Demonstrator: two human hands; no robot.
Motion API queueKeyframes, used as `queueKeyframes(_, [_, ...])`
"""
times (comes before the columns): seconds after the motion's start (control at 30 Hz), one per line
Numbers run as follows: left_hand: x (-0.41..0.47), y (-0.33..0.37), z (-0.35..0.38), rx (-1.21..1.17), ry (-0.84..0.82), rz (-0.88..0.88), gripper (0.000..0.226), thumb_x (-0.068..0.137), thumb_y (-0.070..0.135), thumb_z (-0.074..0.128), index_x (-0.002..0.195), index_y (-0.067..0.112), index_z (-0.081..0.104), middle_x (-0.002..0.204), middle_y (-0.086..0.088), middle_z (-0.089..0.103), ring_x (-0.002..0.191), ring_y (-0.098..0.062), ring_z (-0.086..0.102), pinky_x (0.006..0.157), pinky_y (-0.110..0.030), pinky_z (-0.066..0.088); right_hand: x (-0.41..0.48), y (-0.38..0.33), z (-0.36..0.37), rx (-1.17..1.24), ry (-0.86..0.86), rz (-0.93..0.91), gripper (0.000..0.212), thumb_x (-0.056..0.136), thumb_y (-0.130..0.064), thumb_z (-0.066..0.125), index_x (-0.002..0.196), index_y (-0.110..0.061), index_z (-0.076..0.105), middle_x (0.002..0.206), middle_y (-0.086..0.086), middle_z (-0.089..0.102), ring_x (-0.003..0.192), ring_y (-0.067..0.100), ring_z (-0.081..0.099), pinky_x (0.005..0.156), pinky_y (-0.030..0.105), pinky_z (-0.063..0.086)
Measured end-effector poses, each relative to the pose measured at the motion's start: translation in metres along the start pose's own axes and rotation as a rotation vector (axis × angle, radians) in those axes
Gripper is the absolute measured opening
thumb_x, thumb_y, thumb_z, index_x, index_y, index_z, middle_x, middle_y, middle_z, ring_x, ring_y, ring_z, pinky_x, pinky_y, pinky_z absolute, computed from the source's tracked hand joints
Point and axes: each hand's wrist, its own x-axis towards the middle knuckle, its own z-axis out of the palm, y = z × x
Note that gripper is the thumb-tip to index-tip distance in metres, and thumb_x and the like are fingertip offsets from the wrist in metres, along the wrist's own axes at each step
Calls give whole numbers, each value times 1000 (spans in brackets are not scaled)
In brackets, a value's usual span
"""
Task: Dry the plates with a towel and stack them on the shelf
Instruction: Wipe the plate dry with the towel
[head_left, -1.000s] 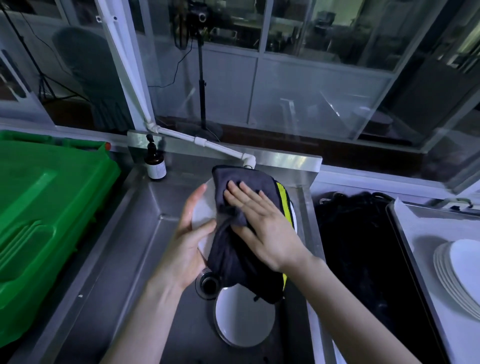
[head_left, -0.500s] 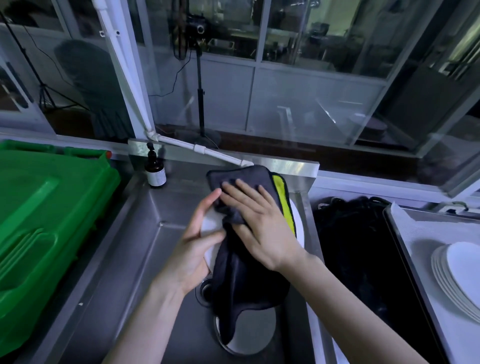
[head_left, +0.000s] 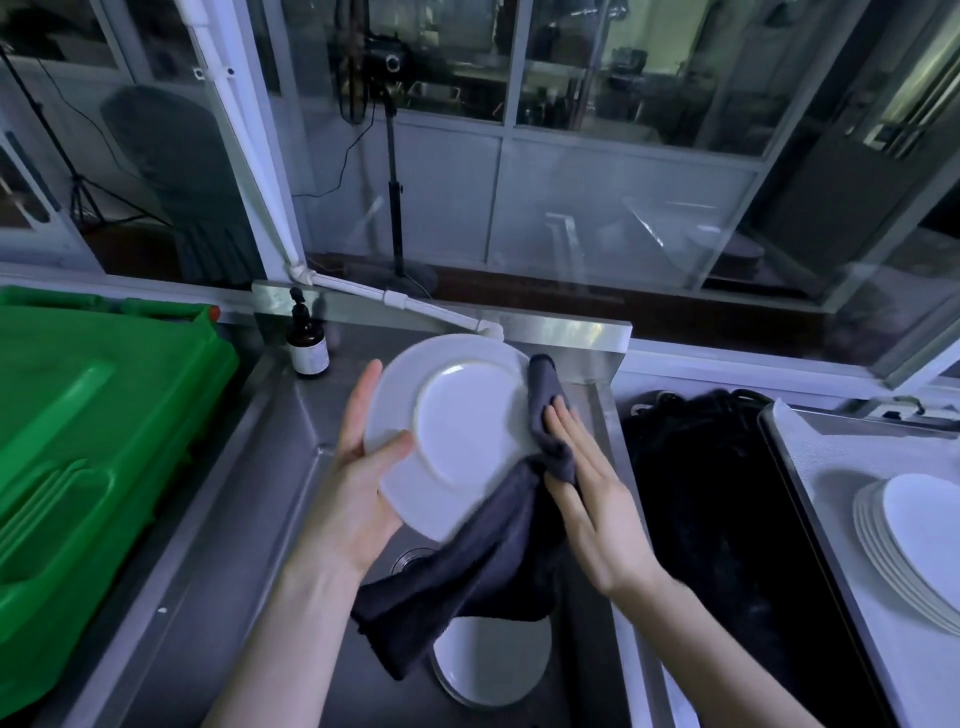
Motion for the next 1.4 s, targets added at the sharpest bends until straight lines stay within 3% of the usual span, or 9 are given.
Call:
queueKeyframes(0.2, [8, -5, 13, -65, 62, 8, 69, 85, -2, 55, 136, 44, 51, 129, 5, 69, 114, -17, 67, 90, -35, 57, -29, -27, 36, -231, -78, -300, 61, 91, -17, 43, 151, -14, 32, 162, -4, 21, 151, 22, 12, 122, 44, 12])
queueKeyframes(0.37, [7, -10, 24, -188, 93, -71, 65, 88, 5, 59, 133, 51, 53, 115, -16, 74, 94, -24, 74, 79, -35, 62, -13, -47, 46, -424, -106, -444, 63, 87, -20, 48, 149, -17, 38, 160, -3, 26, 150, 20, 17, 120, 44, 17])
queueKeyframes(0.47, [8, -4, 17, -191, 86, -32, 71, 85, 3, 55, 142, 44, 47, 127, -10, 70, 105, -22, 72, 78, -36, 62, -18, -33, 34, -450, -116, -468, 64, 86, -18, 49, 149, -17, 39, 160, -2, 27, 150, 19, 19, 120, 43, 20])
queueKeyframes(0.8, [-7, 4, -3, 23, -36, -66, 68, 80, 8, 60, 131, 52, 53, 130, 14, 68, 114, -10, 68, 93, -37, 50, 16, -9, -7, 67, 6, 17, 53, 97, -6, 46, 148, -19, 40, 157, -14, 27, 148, 2, 14, 122, 30, 15])
queueKeyframes(1.0, [-3, -2, 15, 16, -71, -90, 66, 83, 1, 56, 133, 45, 55, 133, 4, 67, 123, -17, 63, 94, -37, 54, 25, -37, -4, -308, -211, -192, 62, 90, -17, 39, 151, -22, 32, 160, -11, 19, 151, 10, 5, 123, 36, 3])
queueKeyframes(1.2, [13, -8, 27, 7, -44, -92, 65, 95, -7, 44, 134, 44, 51, 125, 12, 71, 111, -12, 69, 82, -33, 58, -19, -34, -12, -63, -167, -184, 45, 92, 0, 44, 133, -16, 55, 149, -12, 45, 144, 3, 28, 121, 30, 14])
queueKeyframes(1.27, [19, -11, 31, 34, -40, -108, 64, 93, -7, 48, 129, 46, 52, 124, 14, 71, 112, -10, 69, 83, -35, 55, -32, -26, -22, 123, -46, 0, 34, 97, 0, 46, 120, -21, 61, 134, -14, 59, 133, 2, 45, 114, 30, 31])
queueKeyframes(1.33, [24, -15, 36, 48, -38, -143, 64, 92, -7, 50, 127, 46, 54, 124, 12, 71, 115, -13, 67, 82, -36, 54, -40, -17, -30, 211, 106, 168, 28, 100, -7, 48, 105, -30, 63, 100, -17, 69, 99, 4, 62, 88, 32, 48])
queueKeyframes(1.4, [29, -22, 42, 54, -31, -179, 64, 93, -7, 50, 126, 47, 55, 119, 13, 73, 112, -13, 68, 77, -34, 56, -42, -8, -39, 175, 261, 244, 24, 99, -7, 47, 97, -26, 61, 82, -9, 65, 78, 10, 59, 72, 35, 48])
